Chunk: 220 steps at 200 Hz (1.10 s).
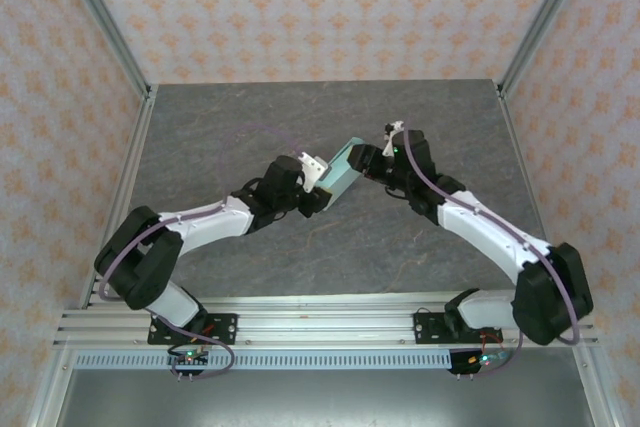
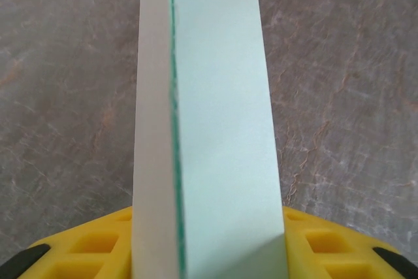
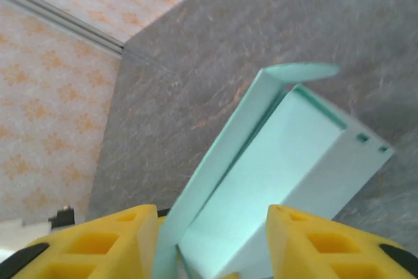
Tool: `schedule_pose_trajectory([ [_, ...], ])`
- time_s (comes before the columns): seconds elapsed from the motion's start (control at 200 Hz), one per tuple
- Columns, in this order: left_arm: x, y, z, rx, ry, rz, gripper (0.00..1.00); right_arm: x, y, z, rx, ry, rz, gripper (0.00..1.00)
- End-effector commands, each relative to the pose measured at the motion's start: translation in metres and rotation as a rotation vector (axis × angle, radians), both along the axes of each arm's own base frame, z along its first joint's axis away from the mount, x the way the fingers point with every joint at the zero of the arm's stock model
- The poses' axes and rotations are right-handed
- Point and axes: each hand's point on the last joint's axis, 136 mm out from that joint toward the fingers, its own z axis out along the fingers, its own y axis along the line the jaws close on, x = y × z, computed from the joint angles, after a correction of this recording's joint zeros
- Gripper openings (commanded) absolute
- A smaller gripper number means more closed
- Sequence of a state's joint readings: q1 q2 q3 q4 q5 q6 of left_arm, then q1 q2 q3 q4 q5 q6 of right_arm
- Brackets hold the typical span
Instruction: Fold the paper box
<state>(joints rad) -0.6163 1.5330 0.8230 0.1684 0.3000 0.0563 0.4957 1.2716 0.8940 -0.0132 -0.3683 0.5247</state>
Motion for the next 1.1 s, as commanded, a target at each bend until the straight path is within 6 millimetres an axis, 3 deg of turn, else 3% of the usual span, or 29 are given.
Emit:
schedule_pose_trajectory([
  [0.0, -0.009, 0.005, 0.018, -0.039, -0.007, -0.084, 0.35, -0.005, -0.02, 0.013, -0.188, -0.122, 0.121, 0.51],
  [0.29, -0.03, 0.017, 0.026, 0.057, 0.049, -0.305, 0.31, 0.002, -0.037, 0.03, -0.425, -0.342, 0.265, 0.52],
  [0.53, -0.033, 0.022, 0.024, 0.11, 0.063, -0.418, 0.29, -0.003, -0.045, 0.003, -0.59, -0.299, 0.361, 0.49],
  [0.781, -0.042, 0.02, 0.014, 0.155, 0.052, -0.579, 0.28, -0.012, -0.038, -0.014, -0.656, -0.312, 0.438, 0.48],
  [1.096, -0.043, 0.018, 0.011, 0.139, 0.058, -0.678, 0.3, -0.022, -0.043, -0.035, -0.696, -0.195, 0.404, 0.44],
])
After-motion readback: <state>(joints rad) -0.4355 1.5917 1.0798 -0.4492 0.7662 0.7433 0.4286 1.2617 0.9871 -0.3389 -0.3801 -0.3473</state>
